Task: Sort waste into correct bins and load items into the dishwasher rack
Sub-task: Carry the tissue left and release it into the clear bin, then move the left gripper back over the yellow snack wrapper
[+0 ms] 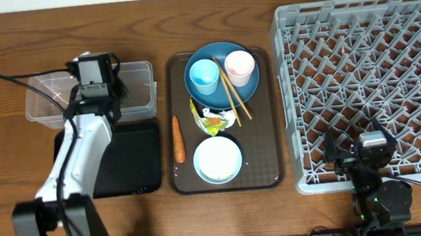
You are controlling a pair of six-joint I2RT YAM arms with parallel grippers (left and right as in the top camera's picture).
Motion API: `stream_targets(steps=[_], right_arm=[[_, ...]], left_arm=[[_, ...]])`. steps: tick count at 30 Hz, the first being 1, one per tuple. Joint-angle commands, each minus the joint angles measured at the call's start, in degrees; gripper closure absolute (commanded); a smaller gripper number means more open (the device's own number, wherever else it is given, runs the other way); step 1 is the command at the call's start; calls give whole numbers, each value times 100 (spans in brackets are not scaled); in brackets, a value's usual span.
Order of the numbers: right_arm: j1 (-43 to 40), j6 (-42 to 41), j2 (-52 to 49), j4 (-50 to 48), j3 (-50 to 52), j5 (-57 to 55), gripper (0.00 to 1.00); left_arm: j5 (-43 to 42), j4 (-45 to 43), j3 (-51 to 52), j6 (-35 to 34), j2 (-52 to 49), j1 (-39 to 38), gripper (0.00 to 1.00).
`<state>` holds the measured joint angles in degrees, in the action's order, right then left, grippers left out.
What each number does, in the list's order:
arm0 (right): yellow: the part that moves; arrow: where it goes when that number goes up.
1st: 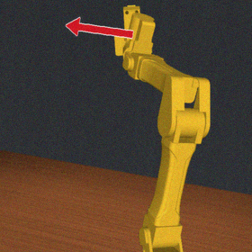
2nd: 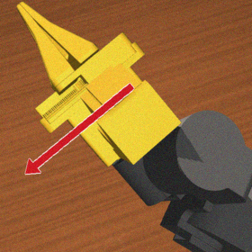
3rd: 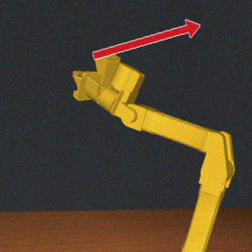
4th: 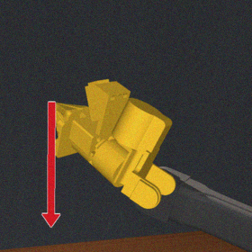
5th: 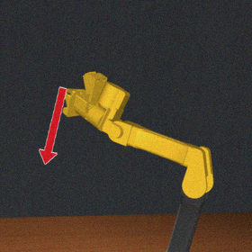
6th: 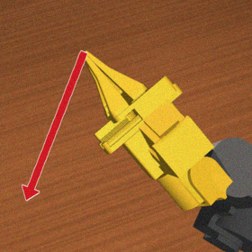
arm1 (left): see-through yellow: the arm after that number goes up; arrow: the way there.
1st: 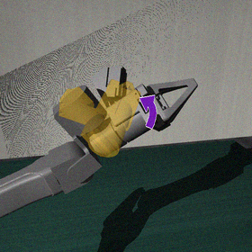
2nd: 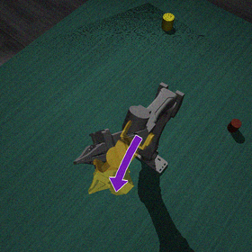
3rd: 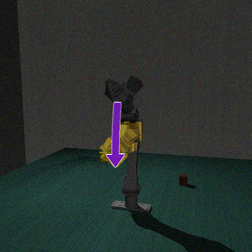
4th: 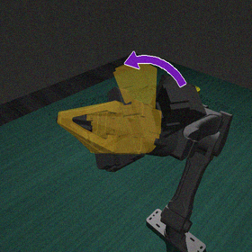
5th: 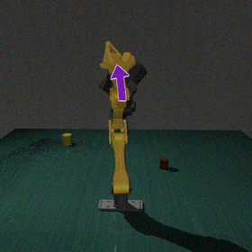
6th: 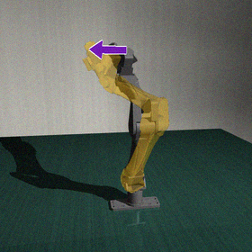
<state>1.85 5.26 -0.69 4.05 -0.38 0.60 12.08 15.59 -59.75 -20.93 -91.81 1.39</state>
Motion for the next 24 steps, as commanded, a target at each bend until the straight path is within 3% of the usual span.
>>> stream_targets(steps=[1, 6, 9, 14, 18, 24], right_arm=[[-39, 59, 31, 24, 7, -15, 1], [-39, 59, 31, 24, 7, -15, 1], [-39, 59, 31, 24, 7, -15, 1], [-39, 61, 31, 24, 7, -15, 1], [-39, 59, 31, 24, 7, -15, 1], [-39, 59, 31, 24, 7, -15, 1]], left_arm=[[105, -125, -118, 48, -181, 162, 88], [105, -229, -118, 48, -208, 247, 83], [105, -291, -120, 50, -188, 247, 53], [22, -267, -127, 50, 186, 245, 30], [-750, 105, -127, 46, 863, 243, 26], [-3042, 1561, -125, -623, 1998, 236, 25]])
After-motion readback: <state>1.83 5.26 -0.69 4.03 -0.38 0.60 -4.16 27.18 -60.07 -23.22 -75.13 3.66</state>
